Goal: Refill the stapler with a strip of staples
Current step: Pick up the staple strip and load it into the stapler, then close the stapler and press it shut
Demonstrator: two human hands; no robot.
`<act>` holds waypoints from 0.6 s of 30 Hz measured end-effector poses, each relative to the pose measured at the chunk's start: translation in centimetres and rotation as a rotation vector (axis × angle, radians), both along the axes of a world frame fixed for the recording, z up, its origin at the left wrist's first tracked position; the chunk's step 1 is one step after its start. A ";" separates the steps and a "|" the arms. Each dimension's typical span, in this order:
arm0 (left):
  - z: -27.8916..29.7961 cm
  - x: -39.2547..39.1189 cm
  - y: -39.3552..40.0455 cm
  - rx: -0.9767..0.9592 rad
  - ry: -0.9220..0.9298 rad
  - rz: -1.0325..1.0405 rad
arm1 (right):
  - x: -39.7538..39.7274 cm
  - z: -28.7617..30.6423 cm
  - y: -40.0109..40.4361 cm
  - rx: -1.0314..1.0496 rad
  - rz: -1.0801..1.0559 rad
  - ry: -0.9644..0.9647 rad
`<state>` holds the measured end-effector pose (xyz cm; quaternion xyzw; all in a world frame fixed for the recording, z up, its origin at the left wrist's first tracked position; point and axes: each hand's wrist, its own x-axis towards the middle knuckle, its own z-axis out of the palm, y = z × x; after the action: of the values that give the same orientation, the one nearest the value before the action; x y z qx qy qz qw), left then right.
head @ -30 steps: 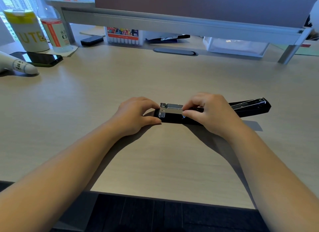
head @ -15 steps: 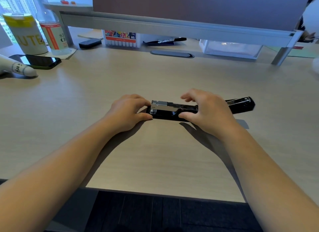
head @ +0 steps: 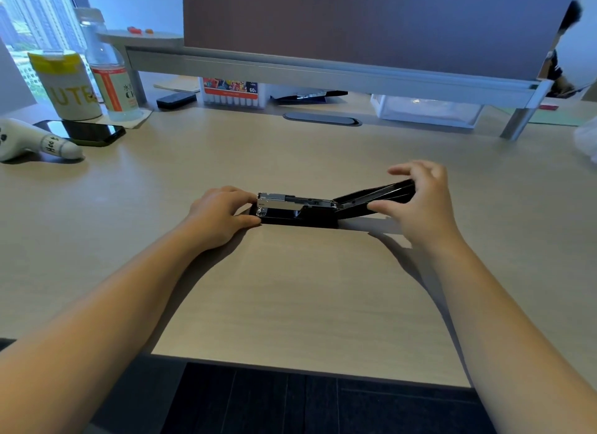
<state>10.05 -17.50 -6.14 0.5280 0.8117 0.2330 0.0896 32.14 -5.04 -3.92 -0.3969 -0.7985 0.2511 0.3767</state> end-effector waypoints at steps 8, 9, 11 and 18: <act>-0.1 0.3 0.4 -0.001 0.034 -0.007 | -1.3 0.9 -0.2 -0.215 0.079 0.401; -0.1 0.3 0.4 0.000 0.036 -0.003 | -1.7 1.1 -0.3 -0.243 0.091 0.422; -0.1 0.3 0.4 -0.002 0.044 0.005 | -2.6 1.3 -0.6 -0.285 0.131 0.434; -0.4 0.1 0.4 0.008 0.017 0.016 | -6.5 1.3 -2.3 0.043 0.333 0.047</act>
<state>10.16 -17.14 -6.53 0.5237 0.8157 0.2326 0.0789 25.66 -7.35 -2.64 -0.2452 -0.8492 0.3023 0.3569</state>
